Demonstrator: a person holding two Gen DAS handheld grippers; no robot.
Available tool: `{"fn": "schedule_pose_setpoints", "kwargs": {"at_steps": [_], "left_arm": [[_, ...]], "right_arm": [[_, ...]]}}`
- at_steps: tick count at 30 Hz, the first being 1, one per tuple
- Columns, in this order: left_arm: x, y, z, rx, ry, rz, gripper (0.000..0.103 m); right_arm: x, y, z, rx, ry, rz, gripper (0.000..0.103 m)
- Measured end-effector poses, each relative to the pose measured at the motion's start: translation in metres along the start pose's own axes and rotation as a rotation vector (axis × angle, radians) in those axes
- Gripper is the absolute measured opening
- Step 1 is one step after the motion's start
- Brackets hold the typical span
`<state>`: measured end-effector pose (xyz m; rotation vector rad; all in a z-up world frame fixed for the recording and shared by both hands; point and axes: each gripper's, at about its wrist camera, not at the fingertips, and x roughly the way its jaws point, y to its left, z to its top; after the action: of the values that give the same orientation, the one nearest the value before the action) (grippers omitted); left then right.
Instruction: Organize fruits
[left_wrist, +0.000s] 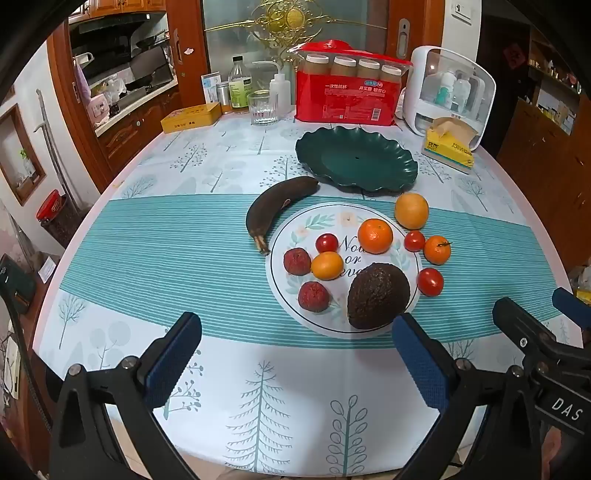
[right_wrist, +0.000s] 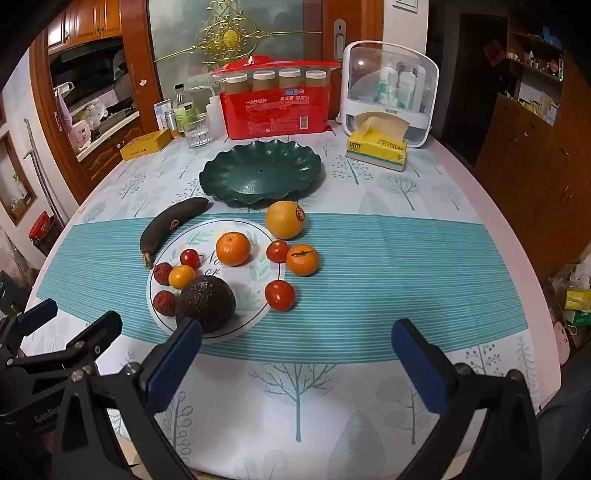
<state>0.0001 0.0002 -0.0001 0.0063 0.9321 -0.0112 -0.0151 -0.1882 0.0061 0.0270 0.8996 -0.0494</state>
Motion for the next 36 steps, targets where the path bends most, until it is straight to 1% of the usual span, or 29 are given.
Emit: {"fn": "schedule_pose_setpoints", "kwargs": {"at_steps": [5,9,13,22,36], "left_arm": [[0.001,-0.001,0.000,0.000,0.004,-0.010,0.102],[0.002,-0.006,0.001,-0.001,0.004,-0.025,0.100],[0.003,-0.010,0.001,0.003,0.001,-0.030,0.099],[-0.003,0.000,-0.003,-0.016,-0.003,-0.071,0.095],[-0.004,0.002,-0.001,-0.024,0.011,-0.068,0.095]], "right_arm": [[0.000,-0.001,0.000,0.000,0.005,-0.003,0.103],[-0.001,-0.001,-0.001,0.003,-0.002,0.013,0.103],[-0.003,-0.001,0.005,0.004,-0.013,0.014,0.103],[-0.005,-0.004,-0.001,0.011,-0.021,0.024,0.103],[-0.005,-0.001,-0.001,0.010,-0.018,0.024,0.103]]}}
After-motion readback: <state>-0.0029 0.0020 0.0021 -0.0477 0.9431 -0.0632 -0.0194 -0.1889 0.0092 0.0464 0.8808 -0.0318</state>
